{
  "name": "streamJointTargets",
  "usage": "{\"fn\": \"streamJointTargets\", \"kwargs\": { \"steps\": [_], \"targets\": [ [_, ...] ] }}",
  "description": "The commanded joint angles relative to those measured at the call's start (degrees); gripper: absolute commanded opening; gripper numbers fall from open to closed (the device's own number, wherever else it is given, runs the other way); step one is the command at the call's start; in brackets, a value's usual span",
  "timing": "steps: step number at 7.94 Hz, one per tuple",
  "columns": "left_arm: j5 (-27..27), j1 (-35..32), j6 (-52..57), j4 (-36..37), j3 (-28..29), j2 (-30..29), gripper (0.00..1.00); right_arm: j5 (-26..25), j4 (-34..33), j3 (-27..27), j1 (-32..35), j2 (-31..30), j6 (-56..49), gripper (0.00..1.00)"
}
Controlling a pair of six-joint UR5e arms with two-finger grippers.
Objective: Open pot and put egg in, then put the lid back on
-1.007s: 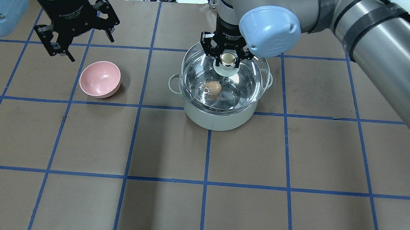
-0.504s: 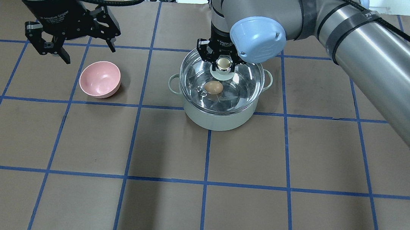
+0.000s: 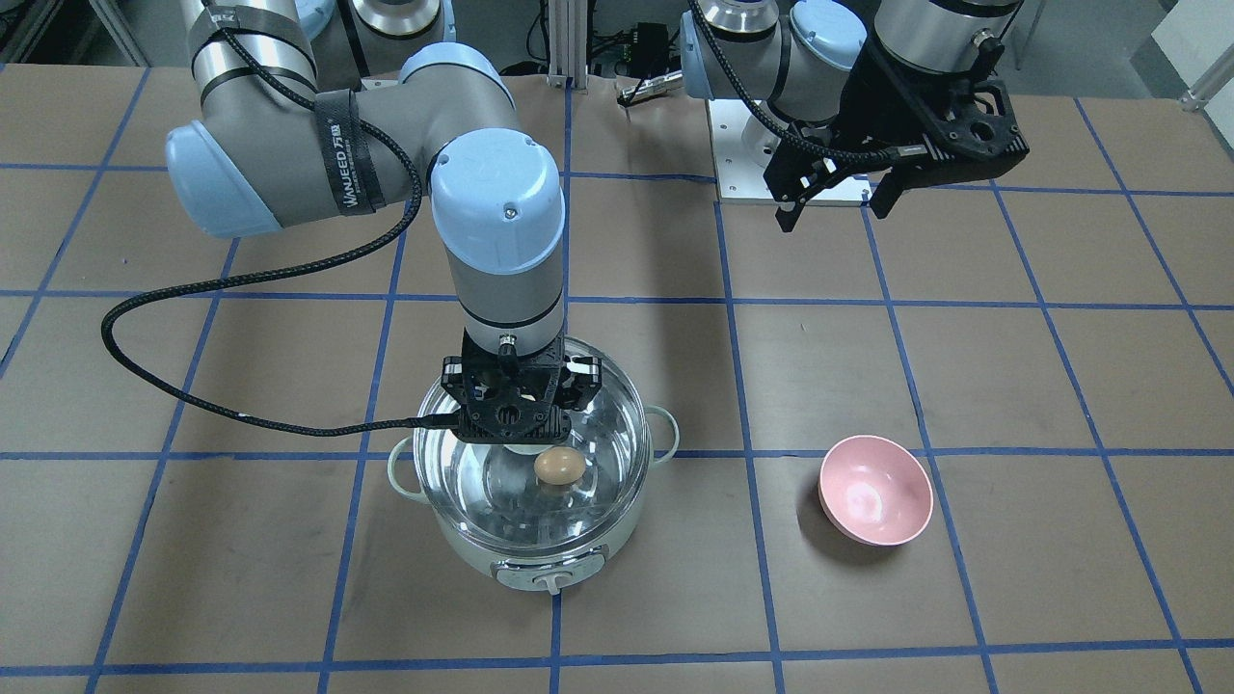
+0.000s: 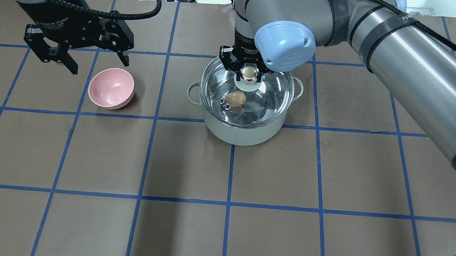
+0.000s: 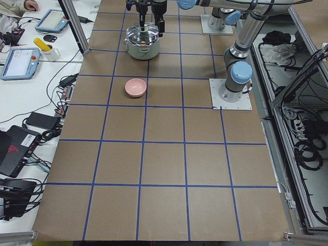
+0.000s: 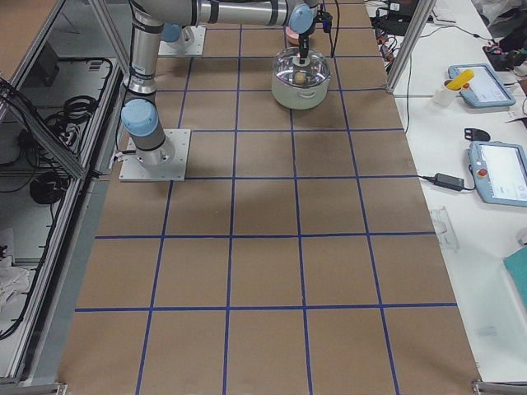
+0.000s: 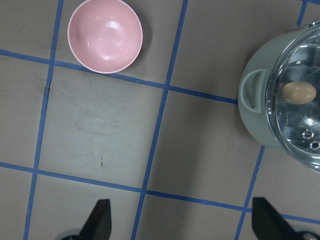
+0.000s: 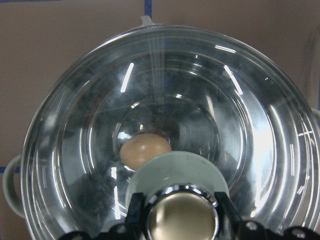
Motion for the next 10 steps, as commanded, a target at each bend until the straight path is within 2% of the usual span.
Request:
{"fn": "streamJointTargets", "kwargs": {
  "steps": [1,8,9,10],
  "targets": [
    [-0.16,0.12,2.47,-1.36,0.0,0.5,1.0,-0.01,-0.5,0.01,0.0,0.45,0.1,0.0],
    [0.54,0.39,3.08,-2.06,0.0,0.5,1.0,-0.01,-1.47,0.09,0.0,1.07,0.28,0.0],
    [0.54,0.39,3.08,-2.06,0.0,0.41,1.0,0.16,-1.91,0.09,0.0,1.33,0.54,0.09],
    [0.54,0.47,3.08,-2.06,-0.09,0.41,1.0,0.17,-1.91,0.09,0.0,1.68,0.81,0.3]
  ]
}}
